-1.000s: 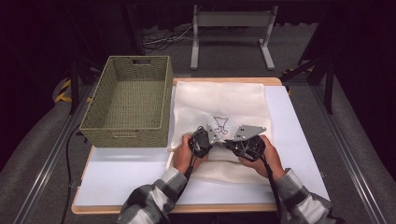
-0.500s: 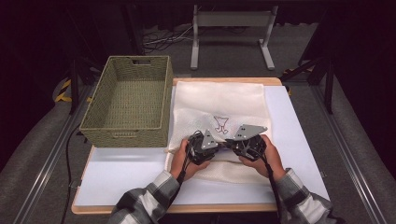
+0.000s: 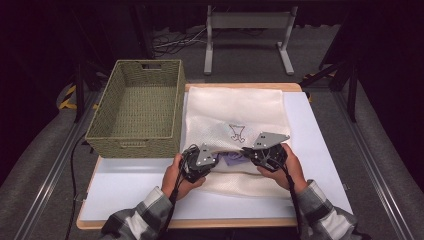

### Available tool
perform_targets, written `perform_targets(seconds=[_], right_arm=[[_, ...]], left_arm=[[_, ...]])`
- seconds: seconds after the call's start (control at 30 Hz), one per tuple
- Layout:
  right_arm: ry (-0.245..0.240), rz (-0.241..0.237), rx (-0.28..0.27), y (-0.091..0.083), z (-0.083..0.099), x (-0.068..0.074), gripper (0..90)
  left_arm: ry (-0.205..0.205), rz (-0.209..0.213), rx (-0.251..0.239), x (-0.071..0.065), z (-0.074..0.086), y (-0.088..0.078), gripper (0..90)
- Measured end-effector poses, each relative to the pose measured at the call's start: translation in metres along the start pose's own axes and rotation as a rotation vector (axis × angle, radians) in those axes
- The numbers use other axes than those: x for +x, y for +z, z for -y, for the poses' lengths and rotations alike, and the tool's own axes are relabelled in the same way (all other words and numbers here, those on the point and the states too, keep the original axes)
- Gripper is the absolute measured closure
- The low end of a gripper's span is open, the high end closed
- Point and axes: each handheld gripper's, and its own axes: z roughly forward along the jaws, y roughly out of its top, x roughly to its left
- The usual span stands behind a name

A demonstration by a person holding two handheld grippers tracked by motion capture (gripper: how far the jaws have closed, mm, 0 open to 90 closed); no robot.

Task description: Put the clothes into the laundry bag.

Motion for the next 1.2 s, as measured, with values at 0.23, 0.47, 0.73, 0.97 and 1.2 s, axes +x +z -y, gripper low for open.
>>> perform_targets(seconds=[0.23,0.47,0.73,0.97,1.2], right_arm=[[0.004,-0.004,-0.015,-0.006,0.001,0.000,87.0],[-0.017,-0.017,-0.007,-0.004,0.000,0.006,87.0],[-0.026,-0.037,0.006,0.001,0.000,0.011,87.0],[-0.024,-0.053,0.019,0.005,0.002,0.012,87.0],[-0.027,-0.053,0.034,0.009,0.003,0.013,87.0]], left_arm=[[-0.049,-0.004,0.069,0.001,0.008,0.013,71.7],[-0.072,-0.059,0.101,0.008,-0.002,0.033,86.9],[-0.130,-0.092,0.047,0.011,-0.020,0.058,88.1],[-0.161,-0.111,-0.023,0.010,-0.030,0.074,88.2],[-0.186,-0.115,-0.049,0.014,-0.037,0.079,88.2]])
